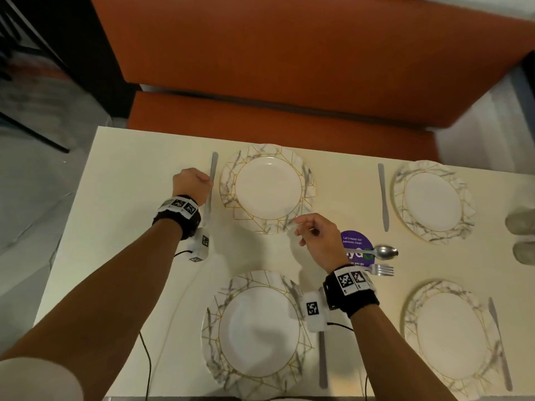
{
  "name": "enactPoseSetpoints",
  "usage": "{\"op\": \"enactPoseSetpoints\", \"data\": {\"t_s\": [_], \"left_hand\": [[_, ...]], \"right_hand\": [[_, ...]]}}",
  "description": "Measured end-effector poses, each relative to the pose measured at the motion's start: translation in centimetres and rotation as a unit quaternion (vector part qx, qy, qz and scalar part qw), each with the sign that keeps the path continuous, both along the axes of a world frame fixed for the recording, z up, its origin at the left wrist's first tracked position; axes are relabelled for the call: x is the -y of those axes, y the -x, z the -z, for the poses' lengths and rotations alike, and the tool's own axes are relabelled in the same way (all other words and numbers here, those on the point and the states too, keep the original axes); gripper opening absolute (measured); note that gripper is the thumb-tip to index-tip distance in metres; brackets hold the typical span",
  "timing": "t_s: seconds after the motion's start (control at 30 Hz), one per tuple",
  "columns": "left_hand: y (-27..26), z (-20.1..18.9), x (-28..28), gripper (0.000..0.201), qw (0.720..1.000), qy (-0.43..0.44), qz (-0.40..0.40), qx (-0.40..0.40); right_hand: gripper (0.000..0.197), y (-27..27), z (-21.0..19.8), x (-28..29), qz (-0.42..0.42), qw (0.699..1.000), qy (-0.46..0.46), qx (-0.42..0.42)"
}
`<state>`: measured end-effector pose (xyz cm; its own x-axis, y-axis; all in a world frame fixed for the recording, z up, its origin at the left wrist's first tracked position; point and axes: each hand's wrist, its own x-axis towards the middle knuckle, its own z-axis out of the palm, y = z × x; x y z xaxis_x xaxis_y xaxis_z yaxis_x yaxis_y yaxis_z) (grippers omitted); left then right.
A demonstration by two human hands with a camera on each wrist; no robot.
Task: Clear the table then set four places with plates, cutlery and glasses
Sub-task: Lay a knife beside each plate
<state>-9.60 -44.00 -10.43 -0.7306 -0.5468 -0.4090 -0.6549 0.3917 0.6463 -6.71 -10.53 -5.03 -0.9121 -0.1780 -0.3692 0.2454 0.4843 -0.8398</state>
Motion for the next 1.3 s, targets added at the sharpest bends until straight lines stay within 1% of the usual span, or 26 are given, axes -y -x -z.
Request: {"op": "enactPoseSetpoints", "data": {"t_s": [0.13,0.2,0.27,0.33,0.4,0.43,0.5,0.7,0.93,1.07,1.13,1.2,1.3], "left_hand": [[0.0,-0.5,-0.6,0.013,0.999,0.027,0.016,-0.012],[-0.5,-0.8,-0.9,0.019,0.996,0.067,0.043,-0.038],[-1.1,-0.8,-0.9,0.027,0.979,0.148,0.122,-0.070],[-1.9,-0.4,-0.8,0.040,0.948,0.215,0.221,-0.082],[-2.6,0.1,-0.4,0.050,0.926,0.230,0.291,-0.062],[-2.7,0.4,-0.4,0.052,0.921,0.237,0.306,-0.053],[-2.8,0.4,-0.3,0.051,0.914,0.253,0.313,-0.047],[-1.8,-0.4,-0.1,0.049,0.915,0.264,0.304,-0.038],[-1.6,-0.6,-0.3,0.048,0.920,0.243,0.306,-0.037],[-1.7,-1.2,-0.5,0.046,0.929,0.219,0.292,-0.054],[-1.9,-1.9,-1.2,0.047,0.941,0.201,0.263,-0.070],[-2.3,-2.9,-2.6,0.047,0.948,0.186,0.236,-0.106],[-2.7,-4.2,-5.6,0.045,0.944,0.174,0.224,-0.167]], "right_hand": [[0.019,0.6,-0.1,0.2,0.010,1.000,-0.007,0.006],[0.020,0.7,-0.1,0.1,0.013,1.000,-0.006,0.007],[0.020,0.8,-0.1,0.0,0.019,1.000,-0.002,0.006],[0.020,0.6,-0.2,-0.1,0.019,1.000,-0.006,0.004],[0.020,0.1,0.2,0.1,0.022,1.000,-0.014,0.009],[0.021,0.0,0.3,0.1,0.021,1.000,-0.018,0.011],[0.021,-0.2,0.5,0.2,0.018,0.999,-0.022,0.017],[0.022,-0.5,0.8,-0.1,0.024,0.999,-0.013,0.025],[0.022,-0.9,1.0,-1.2,0.037,0.999,-0.017,0.033],[0.024,-1.1,0.8,-1.9,0.041,0.999,-0.010,0.029],[0.024,-1.3,0.7,-2.2,0.043,0.999,-0.006,0.028],[0.023,-1.5,0.7,-2.9,0.047,0.999,-0.005,0.023],[0.020,-1.7,0.6,-4.6,0.057,0.998,-0.020,0.019]]}}
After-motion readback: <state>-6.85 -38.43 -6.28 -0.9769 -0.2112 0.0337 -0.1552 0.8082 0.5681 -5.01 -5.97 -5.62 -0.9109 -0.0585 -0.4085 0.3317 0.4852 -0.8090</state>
